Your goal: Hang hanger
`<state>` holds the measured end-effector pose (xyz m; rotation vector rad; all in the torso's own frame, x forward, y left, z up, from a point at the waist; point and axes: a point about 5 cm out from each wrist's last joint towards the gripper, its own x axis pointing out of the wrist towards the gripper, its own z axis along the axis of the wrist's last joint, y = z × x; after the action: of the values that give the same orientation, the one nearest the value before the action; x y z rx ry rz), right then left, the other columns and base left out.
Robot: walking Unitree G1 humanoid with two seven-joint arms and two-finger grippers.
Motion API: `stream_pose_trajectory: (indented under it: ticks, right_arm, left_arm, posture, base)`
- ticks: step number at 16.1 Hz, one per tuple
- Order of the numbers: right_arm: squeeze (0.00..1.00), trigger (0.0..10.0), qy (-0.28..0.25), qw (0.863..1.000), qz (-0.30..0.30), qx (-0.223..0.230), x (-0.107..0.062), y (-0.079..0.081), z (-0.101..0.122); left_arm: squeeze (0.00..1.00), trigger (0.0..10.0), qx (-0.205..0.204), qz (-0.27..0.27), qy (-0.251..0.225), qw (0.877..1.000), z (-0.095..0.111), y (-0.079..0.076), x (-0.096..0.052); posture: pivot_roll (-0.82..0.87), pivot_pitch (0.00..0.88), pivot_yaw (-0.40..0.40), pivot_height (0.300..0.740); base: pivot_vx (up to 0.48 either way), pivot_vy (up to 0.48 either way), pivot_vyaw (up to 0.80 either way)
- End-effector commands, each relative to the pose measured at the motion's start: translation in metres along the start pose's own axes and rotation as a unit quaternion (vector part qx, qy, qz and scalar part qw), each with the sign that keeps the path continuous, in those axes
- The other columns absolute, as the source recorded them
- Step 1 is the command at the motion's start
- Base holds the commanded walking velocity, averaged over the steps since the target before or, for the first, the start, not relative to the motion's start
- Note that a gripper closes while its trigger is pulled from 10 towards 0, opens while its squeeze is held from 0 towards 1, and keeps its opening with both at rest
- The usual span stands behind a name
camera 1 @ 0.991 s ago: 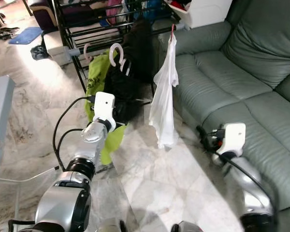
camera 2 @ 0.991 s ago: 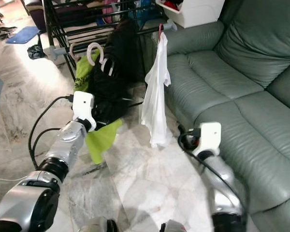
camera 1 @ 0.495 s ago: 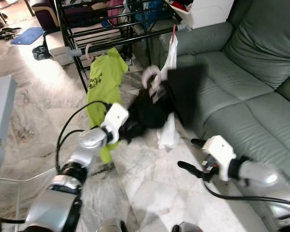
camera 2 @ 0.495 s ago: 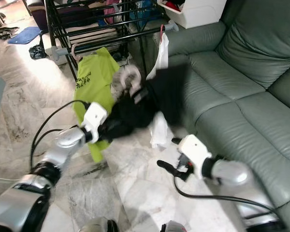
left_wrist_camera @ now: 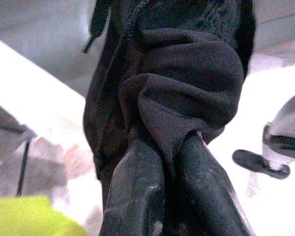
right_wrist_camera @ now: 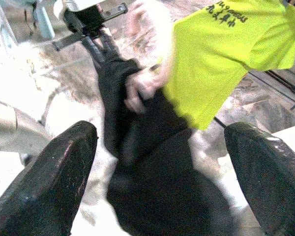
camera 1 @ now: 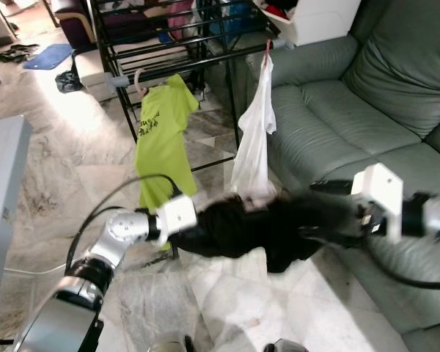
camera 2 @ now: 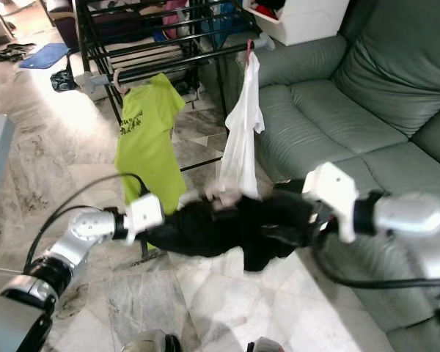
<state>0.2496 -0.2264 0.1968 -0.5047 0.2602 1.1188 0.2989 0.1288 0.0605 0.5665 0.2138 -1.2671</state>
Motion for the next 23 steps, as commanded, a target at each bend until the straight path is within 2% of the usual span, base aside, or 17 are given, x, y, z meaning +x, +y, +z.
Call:
stream_pose_trajectory:
  ticks: [1, 3, 5, 7, 8, 9, 10, 14, 17, 23]
  right_arm:
    - [0.00, 10.0, 0.011, 1.000, 0.007, -0.003, -0.005, -0.005, -0.002]
    - [0.00, 10.0, 0.039, 0.999, 0.026, 0.005, -0.008, -0.013, -0.011]
    - [0.00, 10.0, 0.066, 0.993, 0.091, 0.042, -0.003, -0.003, -0.029]
    - [0.00, 9.0, 0.088, 0.986, 0.121, 0.068, 0.001, 0.000, -0.046]
    - [0.00, 4.2, 0.096, 0.984, 0.132, 0.074, 0.002, -0.001, -0.052]
    - [0.00, 1.8, 0.105, 0.981, 0.141, 0.077, 0.004, -0.002, -0.057]
    - [0.00, 0.0, 0.107, 0.983, 0.133, 0.070, 0.009, -0.008, -0.060]
    - [0.00, 0.0, 0.099, 0.983, 0.136, 0.070, 0.016, -0.017, -0.059]
    - [0.00, 0.0, 0.116, 0.974, 0.178, 0.085, 0.018, -0.012, -0.069]
    - [0.00, 0.0, 0.124, 0.966, 0.203, 0.096, 0.030, -0.010, -0.076]
  left_arm:
    - [0.00, 0.0, 0.031, -0.011, -0.028, 0.999, 0.013, 0.004, -0.001]
    - [0.00, 0.0, 0.050, -0.037, -0.054, 0.997, 0.021, -0.003, 0.002]
    - [0.00, 0.0, 0.055, -0.042, -0.073, 0.995, 0.028, -0.005, 0.005]
    - [0.00, 0.0, 0.056, -0.046, -0.077, 0.994, 0.030, -0.006, 0.006]
    - [0.00, 0.0, 0.056, -0.048, -0.079, 0.994, 0.031, -0.007, 0.007]
    - [0.00, 0.0, 0.056, -0.050, -0.082, 0.994, 0.032, -0.008, 0.007]
    - [0.00, 0.0, 0.055, -0.053, -0.088, 0.993, 0.035, -0.009, 0.008]
    - [0.00, 0.0, 0.055, -0.051, -0.094, 0.993, 0.035, -0.011, 0.008]
    - [0.00, 0.0, 0.055, -0.048, -0.099, 0.992, 0.039, -0.012, 0.012]
    - [0.00, 0.0, 0.054, -0.044, -0.106, 0.992, 0.042, -0.013, 0.014]
  posture:
    - [-0.09, 0.000, 0.071, 0.740]
    - [-0.09, 0.000, 0.063, 0.740]
    - [-0.08, 0.000, 0.061, 0.740]
    - [-0.08, 0.000, 0.059, 0.740]
    - [-0.08, 0.000, 0.058, 0.740]
    - [-0.08, 0.000, 0.058, 0.740]
    - [-0.08, 0.000, 0.056, 0.740]
    - [-0.07, 0.000, 0.054, 0.740]
    - [-0.07, 0.000, 0.055, 0.740]
    - [-0.06, 0.000, 0.050, 0.740]
  base:
    - [0.000, 0.000, 0.00]
    - [0.000, 0.000, 0.00]
    - [0.000, 0.000, 0.00]
    - [0.000, 0.000, 0.00]
    - [0.000, 0.000, 0.00]
    - [0.000, 0.000, 0.00]
    - [0.000, 0.000, 0.00]
    - [0.000, 0.000, 0.00]
    - [0.000, 0.000, 0.00]
    - [0.000, 0.000, 0.00]
